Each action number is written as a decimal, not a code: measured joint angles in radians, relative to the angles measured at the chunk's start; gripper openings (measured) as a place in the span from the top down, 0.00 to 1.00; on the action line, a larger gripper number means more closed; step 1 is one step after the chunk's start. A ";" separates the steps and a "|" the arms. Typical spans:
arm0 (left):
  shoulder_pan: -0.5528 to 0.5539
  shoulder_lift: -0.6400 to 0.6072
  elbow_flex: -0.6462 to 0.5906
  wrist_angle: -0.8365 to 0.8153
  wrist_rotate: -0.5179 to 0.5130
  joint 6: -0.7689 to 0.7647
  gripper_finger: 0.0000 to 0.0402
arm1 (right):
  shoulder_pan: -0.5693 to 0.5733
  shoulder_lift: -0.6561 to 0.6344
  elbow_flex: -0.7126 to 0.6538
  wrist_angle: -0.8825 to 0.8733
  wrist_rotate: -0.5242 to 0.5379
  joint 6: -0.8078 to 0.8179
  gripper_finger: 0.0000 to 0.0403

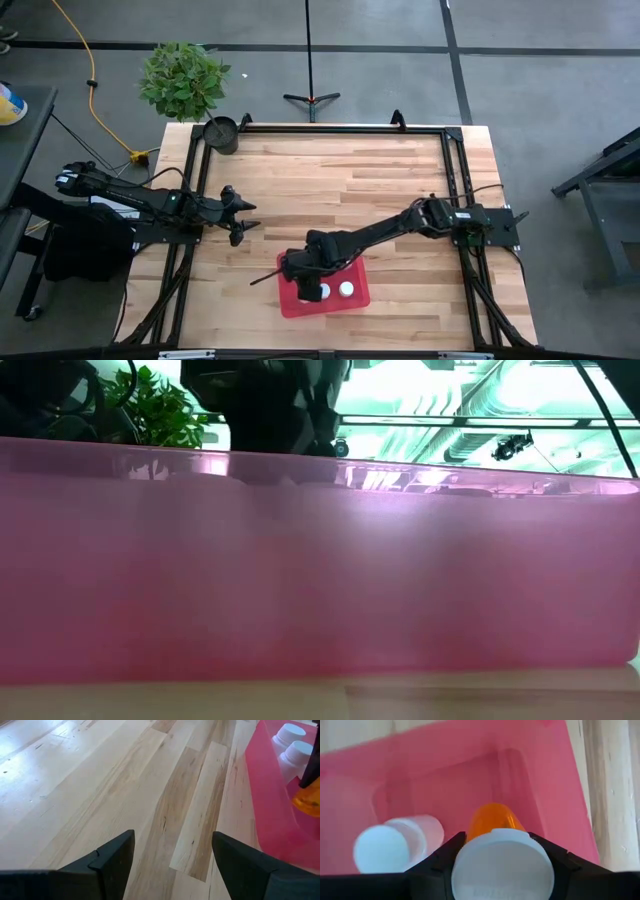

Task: Pick and place pill bottles into a basket
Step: Put the orange pill bottle into the red bin, then return to Home Position

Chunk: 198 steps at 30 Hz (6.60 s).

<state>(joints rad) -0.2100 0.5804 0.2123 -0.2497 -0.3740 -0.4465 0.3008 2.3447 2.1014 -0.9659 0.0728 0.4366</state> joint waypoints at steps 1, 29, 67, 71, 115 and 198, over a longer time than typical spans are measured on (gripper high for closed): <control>0.000 0.000 0.000 0.000 0.000 0.000 0.26 | 0.000 0.000 -0.008 0.007 -0.002 0.004 0.56; 0.000 0.000 0.000 -0.002 0.000 0.000 0.26 | -0.043 0.025 -0.023 -0.021 -0.027 0.004 0.56; 0.000 0.000 0.000 -0.011 0.001 0.000 0.26 | -0.045 0.023 0.096 -0.040 -0.140 -0.104 0.40; 0.000 0.000 0.000 -0.011 0.001 -0.003 0.26 | -0.045 0.023 0.096 -0.048 -0.140 -0.103 0.38; 0.000 -0.044 0.001 0.135 -0.108 0.205 0.26 | -0.182 -0.173 0.227 -0.190 0.004 -0.503 0.61; 0.000 -0.574 -0.093 -0.058 -0.117 0.311 0.26 | -0.326 -2.058 -1.889 1.035 -0.229 -0.347 0.87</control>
<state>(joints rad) -0.2100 0.0067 0.1188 -0.3076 -0.4915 -0.1352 -0.0251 0.2870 0.2126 0.0690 -0.1562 0.0893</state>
